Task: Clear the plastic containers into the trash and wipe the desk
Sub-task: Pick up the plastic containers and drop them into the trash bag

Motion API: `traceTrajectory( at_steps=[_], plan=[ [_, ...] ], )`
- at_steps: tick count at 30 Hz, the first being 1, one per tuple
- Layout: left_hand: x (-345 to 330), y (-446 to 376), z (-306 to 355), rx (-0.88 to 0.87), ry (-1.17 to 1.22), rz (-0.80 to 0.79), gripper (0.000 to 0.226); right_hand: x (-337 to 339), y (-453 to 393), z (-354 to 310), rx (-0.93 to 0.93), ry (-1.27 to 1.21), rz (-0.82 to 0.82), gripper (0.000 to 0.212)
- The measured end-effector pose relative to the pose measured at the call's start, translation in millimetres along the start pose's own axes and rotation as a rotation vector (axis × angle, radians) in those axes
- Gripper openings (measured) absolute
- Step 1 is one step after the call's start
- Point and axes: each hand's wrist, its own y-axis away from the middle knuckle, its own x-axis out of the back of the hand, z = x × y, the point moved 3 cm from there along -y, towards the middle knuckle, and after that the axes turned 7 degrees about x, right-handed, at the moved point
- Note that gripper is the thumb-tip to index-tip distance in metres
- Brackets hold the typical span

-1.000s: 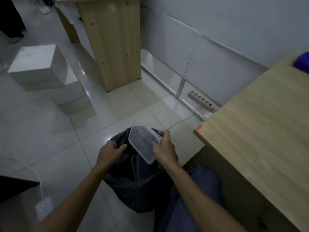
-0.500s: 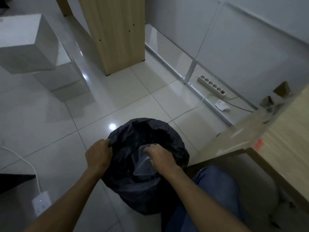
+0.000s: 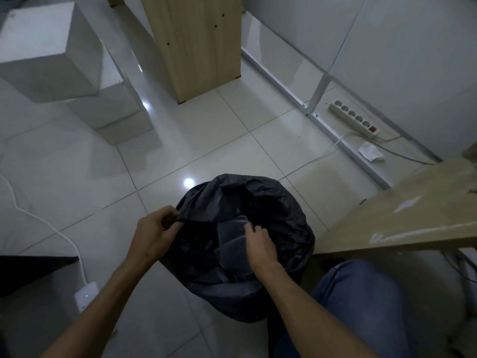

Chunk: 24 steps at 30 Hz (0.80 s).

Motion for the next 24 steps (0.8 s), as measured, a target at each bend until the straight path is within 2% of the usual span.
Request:
traceTrajectory(
  at_steps=[3, 6, 8, 12, 15, 17, 21, 24],
  plan=[
    [-2, -1, -3, -0.006, -0.032, -0.008, 0.015, 2, -4, -1, 0.017, -0.071, 0.059, 0.036],
    [-4, -4, -6, -0.012, -0.077, -0.004, 0.014, 5, -3, -1, 0.0, -0.022, 0.075, 0.049],
    [-6, -6, -8, -0.018, -0.105, -0.006, 0.012, 2, -6, 2, -0.014, -0.012, 0.021, 0.055],
    [-13, -5, -7, -0.017, -0.152, -0.015, 0.015, -1, -11, 15, -0.049, -0.103, -0.153, 0.049],
    [-17, -4, 2, -0.004, -0.199, -0.014, 0.008, 5, -3, 18, -0.073, -0.182, -0.199, 0.071],
    [-18, -2, 10, -0.005, -0.261, -0.002, 0.018, 15, 3, 14, -0.08, -0.223, -0.15, 0.077],
    [-14, 6, 36, -0.045, -0.307, 0.072, 0.035, 53, 17, 2, 0.006, -0.28, 0.066, 0.038],
    [-10, 12, 69, -0.104, -0.321, -0.009, 0.025, 87, 33, -10, 0.072, -0.335, 0.148, 0.026]
  ],
)
